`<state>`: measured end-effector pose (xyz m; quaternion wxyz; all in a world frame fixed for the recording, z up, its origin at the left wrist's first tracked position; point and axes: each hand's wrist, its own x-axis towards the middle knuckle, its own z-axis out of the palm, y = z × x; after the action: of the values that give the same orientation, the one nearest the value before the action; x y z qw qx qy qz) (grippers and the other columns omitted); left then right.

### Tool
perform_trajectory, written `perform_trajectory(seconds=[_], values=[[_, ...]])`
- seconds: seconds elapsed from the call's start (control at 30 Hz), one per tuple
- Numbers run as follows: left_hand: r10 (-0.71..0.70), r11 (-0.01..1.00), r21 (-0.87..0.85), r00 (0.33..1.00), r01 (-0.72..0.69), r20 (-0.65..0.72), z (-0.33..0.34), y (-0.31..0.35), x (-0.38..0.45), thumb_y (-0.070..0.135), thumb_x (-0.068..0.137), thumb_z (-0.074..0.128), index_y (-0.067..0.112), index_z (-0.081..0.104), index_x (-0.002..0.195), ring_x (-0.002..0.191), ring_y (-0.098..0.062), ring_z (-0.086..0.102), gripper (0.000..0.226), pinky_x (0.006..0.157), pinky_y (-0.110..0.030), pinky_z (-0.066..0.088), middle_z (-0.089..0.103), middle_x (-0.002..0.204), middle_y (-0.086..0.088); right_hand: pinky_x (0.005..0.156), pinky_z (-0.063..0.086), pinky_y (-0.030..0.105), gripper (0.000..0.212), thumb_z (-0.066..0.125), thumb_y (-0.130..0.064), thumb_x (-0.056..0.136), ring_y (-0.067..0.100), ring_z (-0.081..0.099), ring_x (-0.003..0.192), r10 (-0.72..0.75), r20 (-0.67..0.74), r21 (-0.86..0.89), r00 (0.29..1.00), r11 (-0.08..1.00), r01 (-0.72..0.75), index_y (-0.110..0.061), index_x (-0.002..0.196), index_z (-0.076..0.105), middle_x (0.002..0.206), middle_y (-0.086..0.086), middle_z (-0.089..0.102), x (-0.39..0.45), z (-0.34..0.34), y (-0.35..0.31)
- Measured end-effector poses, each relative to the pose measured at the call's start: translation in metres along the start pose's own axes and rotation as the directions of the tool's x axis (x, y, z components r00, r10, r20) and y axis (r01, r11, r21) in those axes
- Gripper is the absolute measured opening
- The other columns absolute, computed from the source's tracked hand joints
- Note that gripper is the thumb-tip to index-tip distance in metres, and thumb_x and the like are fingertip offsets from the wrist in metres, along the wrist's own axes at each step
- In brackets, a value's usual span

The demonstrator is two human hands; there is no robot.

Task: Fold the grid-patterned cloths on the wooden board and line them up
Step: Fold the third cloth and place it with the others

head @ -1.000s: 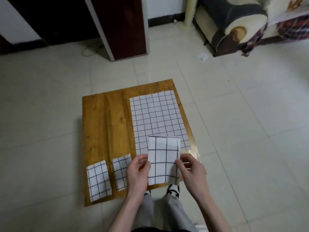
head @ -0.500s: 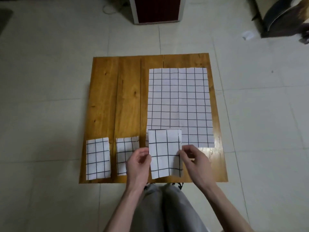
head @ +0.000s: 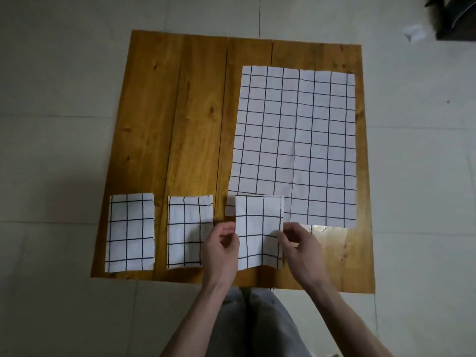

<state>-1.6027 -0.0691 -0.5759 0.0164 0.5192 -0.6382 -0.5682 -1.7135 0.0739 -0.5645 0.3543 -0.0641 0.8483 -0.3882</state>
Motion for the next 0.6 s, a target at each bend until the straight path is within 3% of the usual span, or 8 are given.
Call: perform_trajectory(seconds=[0.13, 0.27, 0.4, 0.53, 0.6], values=[[-0.013, 0.997, 0.081, 0.999, 0.010, 0.034, 0.007, -0.010, 0.010, 0.013, 0.102, 0.063, 0.032, 0.062, 0.116, 0.102, 0.002, 0.062, 0.023, 0.076, -0.008, 0.050, 0.064, 0.110, 0.017, 0.072, 0.046, 0.005, 0.011, 0.062, -0.034, 0.103, -0.010, 0.061, 0.095, 0.018, 0.008, -0.051, 1.000, 0.999, -0.017, -0.028, 0.110, 0.067, 0.101, -0.016, 0.068, 0.009, 0.010, 0.014], [-0.005, 0.976, 0.217, 0.999, -0.007, 0.054, 0.010, -0.012, 0.012, 0.019, 0.106, 0.058, 0.025, 0.062, 0.121, 0.090, 0.008, 0.058, 0.017, 0.068, -0.005, 0.045, 0.059, 0.100, 0.020, 0.076, 0.045, 0.008, 0.016, 0.059, -0.032, 0.104, -0.006, 0.061, 0.099, 0.038, 0.037, -0.092, 0.999, 0.995, -0.035, -0.029, 0.117, 0.067, 0.106, -0.014, 0.070, 0.013, 0.016, 0.023], [0.015, 0.928, 0.369, 0.996, -0.047, 0.088, 0.011, -0.015, 0.013, 0.023, 0.105, 0.059, 0.023, 0.060, 0.124, 0.094, -0.003, 0.061, 0.020, 0.078, -0.016, 0.050, 0.061, 0.112, 0.009, 0.072, 0.050, 0.012, 0.008, 0.059, -0.029, 0.105, -0.001, 0.064, 0.090, 0.021, 0.000, -0.176, 1.000, 0.984, -0.021, -0.029, 0.107, 0.067, 0.097, -0.012, 0.070, 0.013, 0.022, 0.027], [0.012, 0.867, 0.494, 0.995, -0.060, 0.099, 0.009, -0.006, 0.008, 0.029, 0.106, 0.056, 0.024, 0.056, 0.131, 0.099, -0.007, 0.059, 0.026, 0.080, -0.023, 0.052, 0.059, 0.121, 0.007, 0.088, 0.058, 0.035, 0.019, 0.060, -0.034, 0.102, 0.013, 0.063, 0.099, -0.015, -0.044, -0.317, 0.999, 0.948, 0.000, -0.024, 0.117, 0.067, 0.106, -0.006, 0.066, 0.013, 0.026, 0.032], [0.018, 0.841, 0.536, 0.994, -0.075, 0.111, 0.005, 0.001, 0.005, 0.031, 0.106, 0.054, 0.024, 0.052, 0.137, 0.100, -0.005, 0.056, 0.032, 0.079, -0.022, 0.049, 0.057, 0.126, 0.007, 0.097, 0.055, 0.036, 0.034, 0.062, -0.035, 0.101, 0.018, 0.059, 0.112, 0.008, -0.068, -0.330, 0.998, 0.943, -0.030, -0.023, 0.133, 0.060, 0.120, -0.002, 0.062, 0.009, 0.025, 0.025]])
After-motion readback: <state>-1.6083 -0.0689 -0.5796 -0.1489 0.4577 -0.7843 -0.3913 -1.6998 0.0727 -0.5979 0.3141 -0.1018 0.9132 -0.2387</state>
